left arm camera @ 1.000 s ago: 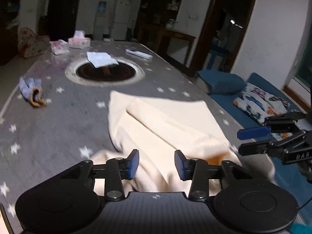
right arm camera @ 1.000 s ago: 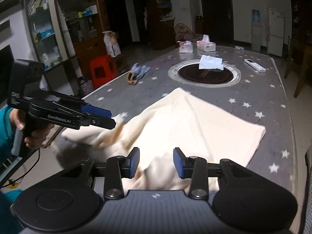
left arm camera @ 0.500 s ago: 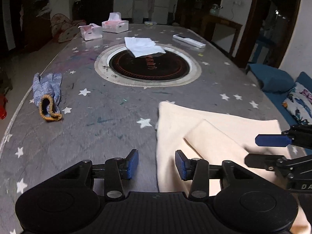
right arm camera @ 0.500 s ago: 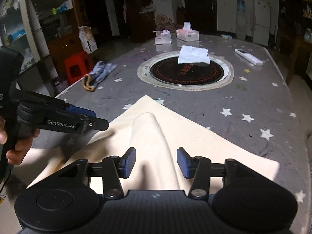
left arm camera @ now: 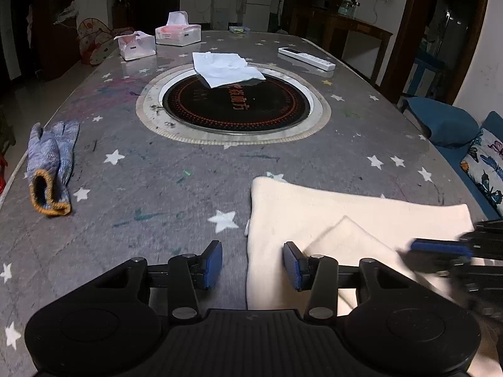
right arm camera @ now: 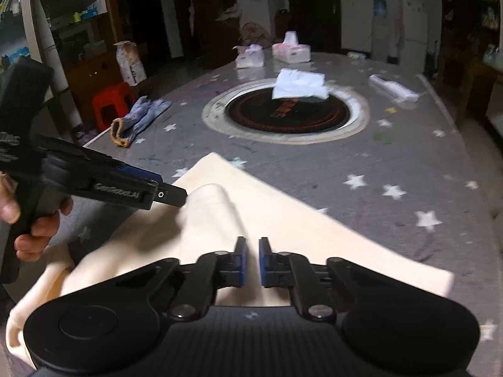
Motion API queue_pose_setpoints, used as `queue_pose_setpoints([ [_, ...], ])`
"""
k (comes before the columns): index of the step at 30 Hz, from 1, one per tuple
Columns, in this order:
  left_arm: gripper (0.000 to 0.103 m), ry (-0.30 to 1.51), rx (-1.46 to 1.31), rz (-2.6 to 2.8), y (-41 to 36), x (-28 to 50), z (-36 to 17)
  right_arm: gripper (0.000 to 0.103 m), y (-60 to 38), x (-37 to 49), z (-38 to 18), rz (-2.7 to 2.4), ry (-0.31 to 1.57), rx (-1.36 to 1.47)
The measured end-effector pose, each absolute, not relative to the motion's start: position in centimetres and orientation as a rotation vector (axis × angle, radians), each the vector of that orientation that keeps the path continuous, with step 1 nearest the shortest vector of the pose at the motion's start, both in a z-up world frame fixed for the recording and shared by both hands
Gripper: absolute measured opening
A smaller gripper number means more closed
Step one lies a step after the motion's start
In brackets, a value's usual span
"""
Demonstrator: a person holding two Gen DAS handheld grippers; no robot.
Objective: Fold clothes
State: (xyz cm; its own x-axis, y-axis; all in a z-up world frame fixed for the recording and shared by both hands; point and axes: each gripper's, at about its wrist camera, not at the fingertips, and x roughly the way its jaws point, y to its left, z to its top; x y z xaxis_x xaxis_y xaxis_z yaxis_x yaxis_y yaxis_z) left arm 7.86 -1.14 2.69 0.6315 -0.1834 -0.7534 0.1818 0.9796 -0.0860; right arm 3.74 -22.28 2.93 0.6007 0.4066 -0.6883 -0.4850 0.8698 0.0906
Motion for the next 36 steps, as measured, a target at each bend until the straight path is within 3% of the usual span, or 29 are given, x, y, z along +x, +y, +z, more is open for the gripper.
queue_pose_setpoints([
  [3, 0.040, 0.854, -0.006, -0.218, -1.2, 8.0, 2.6, 0.007, -23.2, 3.4, 3.5, 0.505, 0.763, -0.119],
  [4, 0.025, 0.852, -0.008, -0.221, -1.2, 8.1, 2.6, 0.010, -23.1, 3.4, 3.6, 0.508, 0.763, -0.123],
  [6, 0.019, 0.847, -0.011, -0.227, -1.2, 8.2, 2.6, 0.011, -23.0, 3.5, 3.7, 0.516, 0.765, -0.130],
  [8, 0.012, 0.841, -0.014, -0.232, -1.2, 8.2, 2.5, 0.024, -22.3, 3.9, 3.4, 0.540, 0.778, -0.121],
  [9, 0.011, 0.839, -0.015, -0.235, -1.2, 8.3, 2.5, 0.032, -21.9, 4.2, 3.1, 0.551, 0.785, -0.118],
  [13, 0.010, 0.827, -0.022, -0.230, -0.8, 8.5, 2.5, 0.032, -19.8, 5.5, 1.6, 0.578, 0.817, -0.124],
  [14, 0.010, 0.823, -0.024, -0.222, -0.6, 8.5, 2.6, 0.028, -19.4, 5.7, 1.4, 0.582, 0.820, -0.126],
  [15, 0.010, 0.819, -0.026, -0.214, -0.3, 8.5, 2.6, 0.011, -19.1, 5.6, 1.4, 0.591, 0.814, -0.130],
  [18, 0.009, 0.808, -0.033, -0.189, 0.4, 8.6, 2.8, 0.005, -19.0, 5.0, 2.2, 0.599, 0.778, -0.140],
  [31, 0.010, 0.786, -0.086, 0.010, 7.5, 9.9, 3.2, 0.005, -30.8, 4.3, 7.8, 0.250, 0.593, -0.042],
  [36, 0.018, 0.801, -0.077, 0.043, 8.9, 8.9, 2.9, 0.006, -35.9, 3.3, 6.5, 0.089, 0.635, 0.019],
])
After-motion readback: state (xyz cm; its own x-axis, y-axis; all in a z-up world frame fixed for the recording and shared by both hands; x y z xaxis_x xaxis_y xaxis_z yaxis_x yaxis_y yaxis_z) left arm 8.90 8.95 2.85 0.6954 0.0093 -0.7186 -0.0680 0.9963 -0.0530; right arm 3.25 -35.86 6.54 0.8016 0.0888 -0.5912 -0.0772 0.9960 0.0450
